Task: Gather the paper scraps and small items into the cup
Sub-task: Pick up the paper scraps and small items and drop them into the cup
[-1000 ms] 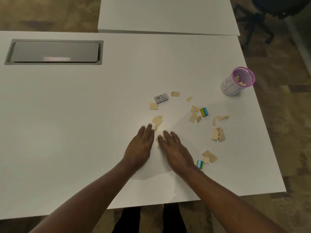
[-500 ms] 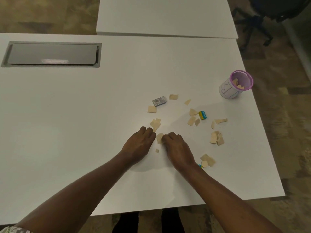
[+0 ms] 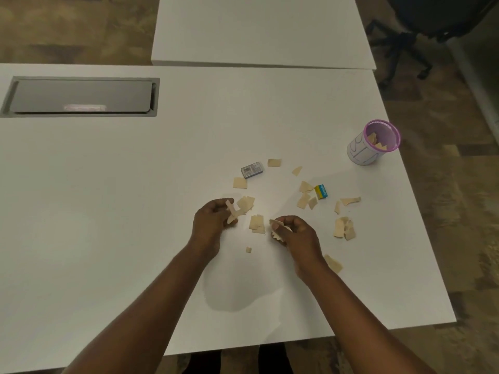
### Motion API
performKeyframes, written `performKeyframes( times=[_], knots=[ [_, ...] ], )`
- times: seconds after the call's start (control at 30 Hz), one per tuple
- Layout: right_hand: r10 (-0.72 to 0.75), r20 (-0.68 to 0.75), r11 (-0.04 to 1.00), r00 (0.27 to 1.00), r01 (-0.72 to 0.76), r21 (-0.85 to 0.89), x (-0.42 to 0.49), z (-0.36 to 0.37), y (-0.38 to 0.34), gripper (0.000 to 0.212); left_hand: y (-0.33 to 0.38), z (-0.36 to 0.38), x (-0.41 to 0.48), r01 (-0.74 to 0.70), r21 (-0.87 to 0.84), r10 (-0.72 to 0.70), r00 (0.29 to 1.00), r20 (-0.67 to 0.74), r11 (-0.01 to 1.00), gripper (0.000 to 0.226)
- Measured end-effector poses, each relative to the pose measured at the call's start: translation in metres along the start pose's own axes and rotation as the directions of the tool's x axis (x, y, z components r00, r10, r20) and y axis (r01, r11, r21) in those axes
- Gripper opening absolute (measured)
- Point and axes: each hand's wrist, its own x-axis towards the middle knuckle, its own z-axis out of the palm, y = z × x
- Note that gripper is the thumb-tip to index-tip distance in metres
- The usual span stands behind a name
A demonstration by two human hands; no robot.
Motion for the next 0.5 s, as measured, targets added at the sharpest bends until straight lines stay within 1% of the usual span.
performKeyframes(
  times=[0.03, 0.1, 0.17, 0.23, 0.3, 0.33, 0.37, 0.4, 0.43, 0.47, 0.5],
  knots=[
    [0.03, 0.015, 0.998, 0.999, -0.031, 0.06, 0.0, 0.0, -0.001, 0.014, 0.003, 0.0, 0.001, 0.064, -0.133, -0.061, 0.998, 0.026, 0.989, 0.025],
    [0.082, 0.06, 0.98, 0.995, -0.091, 0.175, 0.001, 0.001, -0.003, 0.012, 0.008, 0.002, 0.001, 0.148, -0.361, -0.138, 0.989, 0.053, 0.921, 0.02],
    [0.117, 0.111, 0.943, 0.987, -0.145, 0.301, 0.001, 0.002, -0.005, 0.01, 0.009, 0.0, 0.001, 0.208, -0.507, -0.173, 0.978, 0.116, 0.836, 0.02],
    [0.134, 0.146, 0.897, 0.98, -0.183, 0.402, 0.001, 0.002, -0.008, 0.011, 0.012, -0.001, 0.001, 0.276, -0.533, -0.188, 0.959, 0.214, 0.8, 0.023],
    [0.148, 0.167, 0.864, 0.975, -0.209, 0.457, 0.001, 0.003, -0.009, 0.013, 0.016, 0.002, 0.002, 0.31, -0.496, -0.215, 0.947, 0.24, 0.811, 0.029],
    [0.156, 0.173, 0.854, 0.973, -0.221, 0.472, 0.002, 0.003, -0.008, 0.014, 0.018, 0.007, 0.004, 0.315, -0.446, -0.247, 0.947, 0.206, 0.838, 0.034],
    [0.164, 0.175, 0.847, 0.971, -0.23, 0.479, 0.003, 0.003, -0.007, 0.015, 0.02, 0.012, 0.006, 0.294, -0.348, -0.257, 0.955, 0.147, 0.89, 0.04],
    [0.17, 0.176, 0.845, 0.97, -0.235, 0.479, 0.004, 0.003, -0.006, 0.015, 0.02, 0.018, 0.009, 0.224, -0.165, -0.215, 0.974, 0.07, 0.961, 0.044],
    [0.173, 0.176, 0.846, 0.969, -0.237, 0.477, 0.004, 0.003, -0.006, 0.016, 0.019, 0.022, 0.012, 0.103, 0.106, -0.105, 0.994, 0.012, 0.989, 0.044],
    [0.173, 0.176, 0.848, 0.969, -0.238, 0.474, 0.004, 0.003, -0.005, 0.016, 0.017, 0.024, 0.017, -0.067, 0.42, 0.067, 0.998, 0.016, 0.905, 0.039],
    [0.175, 0.174, 0.85, 0.969, -0.238, 0.471, 0.005, 0.003, -0.005, 0.016, 0.014, 0.024, 0.021, -0.249, 0.674, 0.221, 0.967, 0.13, 0.696, 0.031]
  ],
)
